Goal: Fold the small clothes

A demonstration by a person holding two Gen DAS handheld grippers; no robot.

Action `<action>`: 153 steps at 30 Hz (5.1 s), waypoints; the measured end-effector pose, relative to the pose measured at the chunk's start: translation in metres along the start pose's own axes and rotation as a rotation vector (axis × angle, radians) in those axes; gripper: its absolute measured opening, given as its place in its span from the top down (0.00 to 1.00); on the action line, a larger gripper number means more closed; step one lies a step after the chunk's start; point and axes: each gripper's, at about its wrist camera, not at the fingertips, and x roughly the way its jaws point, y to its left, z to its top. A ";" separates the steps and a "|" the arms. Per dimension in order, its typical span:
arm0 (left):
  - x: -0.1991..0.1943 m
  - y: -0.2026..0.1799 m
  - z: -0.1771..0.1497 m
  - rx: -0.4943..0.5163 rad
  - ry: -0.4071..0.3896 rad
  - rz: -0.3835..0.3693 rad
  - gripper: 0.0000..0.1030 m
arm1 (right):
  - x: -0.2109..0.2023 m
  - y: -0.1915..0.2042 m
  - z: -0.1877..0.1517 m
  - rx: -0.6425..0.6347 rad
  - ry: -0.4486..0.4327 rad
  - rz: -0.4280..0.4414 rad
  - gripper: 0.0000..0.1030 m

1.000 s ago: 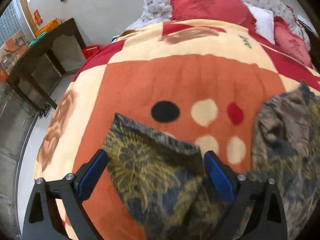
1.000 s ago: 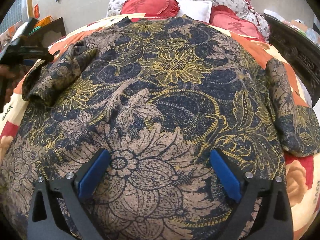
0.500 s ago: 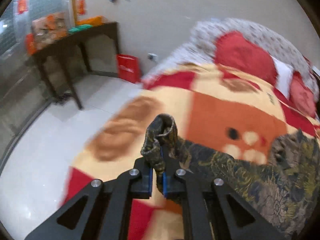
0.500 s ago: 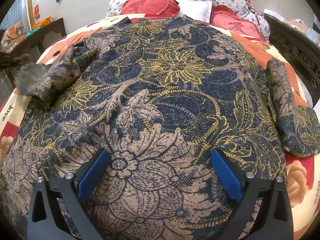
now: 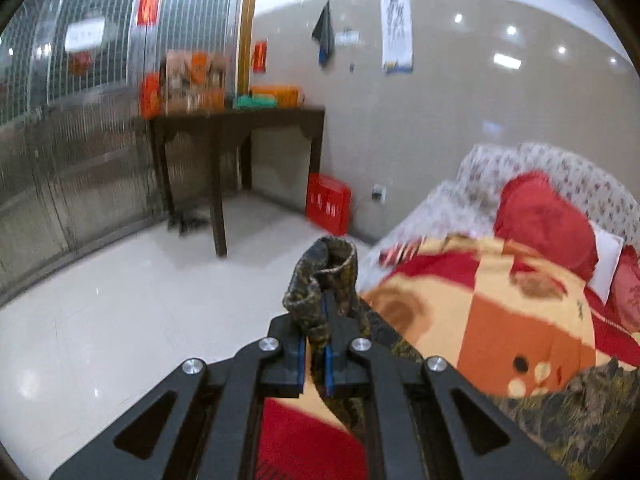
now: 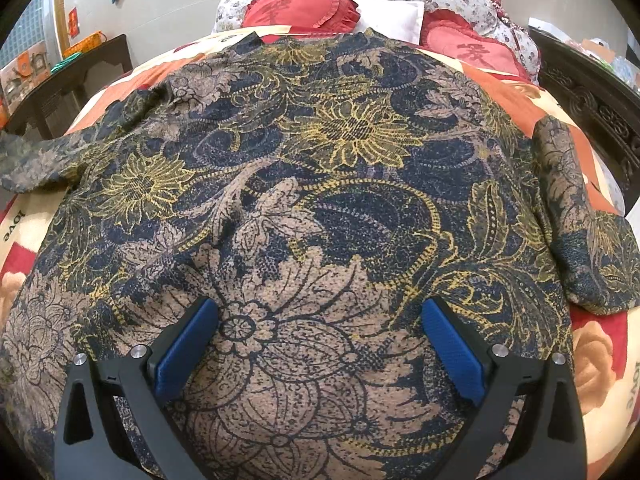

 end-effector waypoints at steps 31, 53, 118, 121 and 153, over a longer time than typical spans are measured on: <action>-0.106 -0.262 -0.219 0.417 0.365 -0.731 0.33 | -0.025 -0.003 0.087 0.041 -0.096 0.251 0.16; -0.070 -0.195 -0.224 0.195 0.408 -0.514 0.33 | 0.095 0.066 0.117 0.132 0.074 0.688 0.90; 0.022 -0.327 -0.180 0.463 0.319 -0.379 0.81 | -0.043 -0.220 0.043 0.348 -0.143 0.144 0.85; 0.029 -0.330 -0.175 0.474 0.305 -0.367 0.77 | -0.036 -0.205 0.050 0.310 -0.130 0.194 0.85; -0.038 -0.264 -0.204 0.374 0.404 -0.489 0.43 | -0.009 -0.165 0.004 0.256 0.083 0.078 0.82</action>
